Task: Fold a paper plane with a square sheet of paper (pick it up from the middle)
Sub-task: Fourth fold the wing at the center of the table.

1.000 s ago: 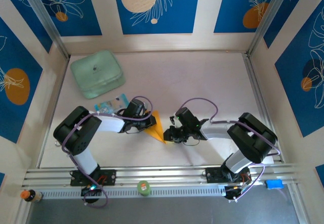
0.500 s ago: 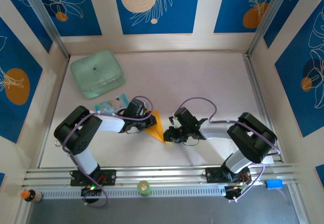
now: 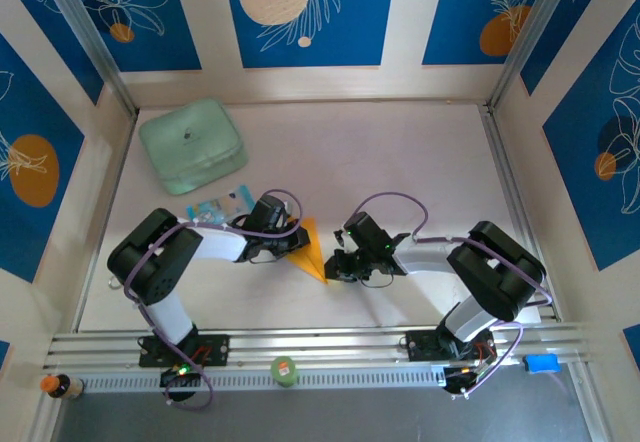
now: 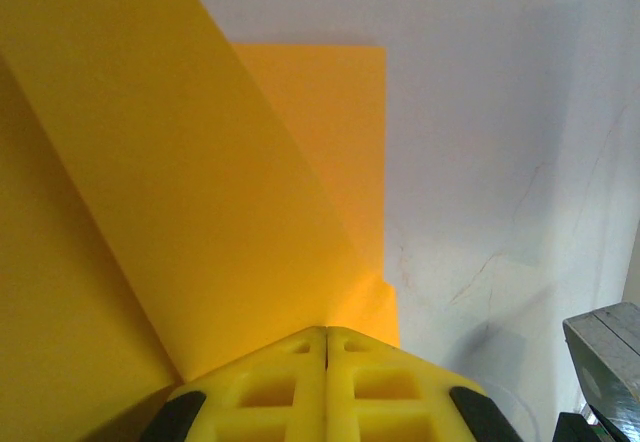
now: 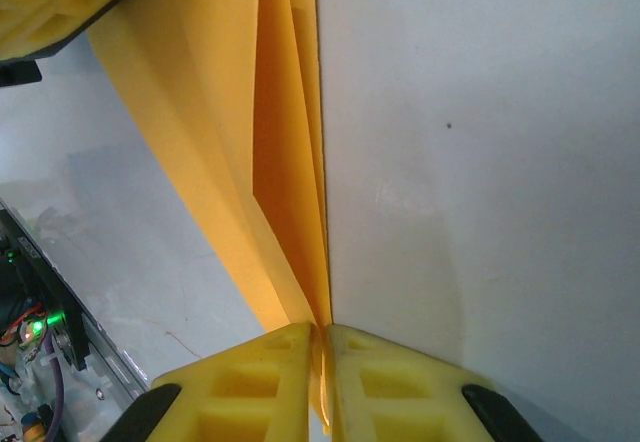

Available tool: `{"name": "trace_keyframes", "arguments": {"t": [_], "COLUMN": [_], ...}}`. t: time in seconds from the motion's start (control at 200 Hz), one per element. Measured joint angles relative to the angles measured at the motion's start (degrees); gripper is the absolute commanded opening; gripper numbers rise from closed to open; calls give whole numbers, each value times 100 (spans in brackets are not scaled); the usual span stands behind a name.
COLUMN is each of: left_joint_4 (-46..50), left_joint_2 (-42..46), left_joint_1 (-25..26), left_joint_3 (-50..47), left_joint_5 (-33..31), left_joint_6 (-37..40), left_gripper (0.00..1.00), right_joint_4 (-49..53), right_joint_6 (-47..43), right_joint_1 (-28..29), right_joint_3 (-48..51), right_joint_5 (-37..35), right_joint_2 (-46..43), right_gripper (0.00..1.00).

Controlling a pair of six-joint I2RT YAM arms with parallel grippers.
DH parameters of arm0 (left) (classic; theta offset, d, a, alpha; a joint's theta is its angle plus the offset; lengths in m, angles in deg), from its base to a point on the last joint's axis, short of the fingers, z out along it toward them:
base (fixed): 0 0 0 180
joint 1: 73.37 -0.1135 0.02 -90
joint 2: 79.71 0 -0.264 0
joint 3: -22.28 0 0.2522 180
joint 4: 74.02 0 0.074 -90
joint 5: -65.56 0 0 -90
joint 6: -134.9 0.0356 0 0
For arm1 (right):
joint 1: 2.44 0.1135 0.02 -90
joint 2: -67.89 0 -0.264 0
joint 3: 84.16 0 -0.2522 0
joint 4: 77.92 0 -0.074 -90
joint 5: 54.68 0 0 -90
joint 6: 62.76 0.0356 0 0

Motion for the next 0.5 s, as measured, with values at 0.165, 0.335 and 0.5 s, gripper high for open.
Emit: {"name": "trace_keyframes", "arguments": {"t": [0.165, 0.335, 0.5], "left_joint_4": [0, 2, 2], "left_joint_2": [0, 0, 0], "left_joint_1": [0, 0, 0], "left_joint_3": [0, 0, 0], "left_joint_5": [0, 0, 0], "left_joint_6": [-2, 0, 0], "left_gripper": [2, 2, 1], "right_joint_4": [39, 79, 125], "right_joint_6": [-2, 4, 20], "right_joint_1": [0, 7, -146], "right_joint_3": [-22, -24, -28], "right_joint_5": [0, -4, 37], "right_joint_2": [0, -111, -507], "right_gripper": [13, 19, 18]}}
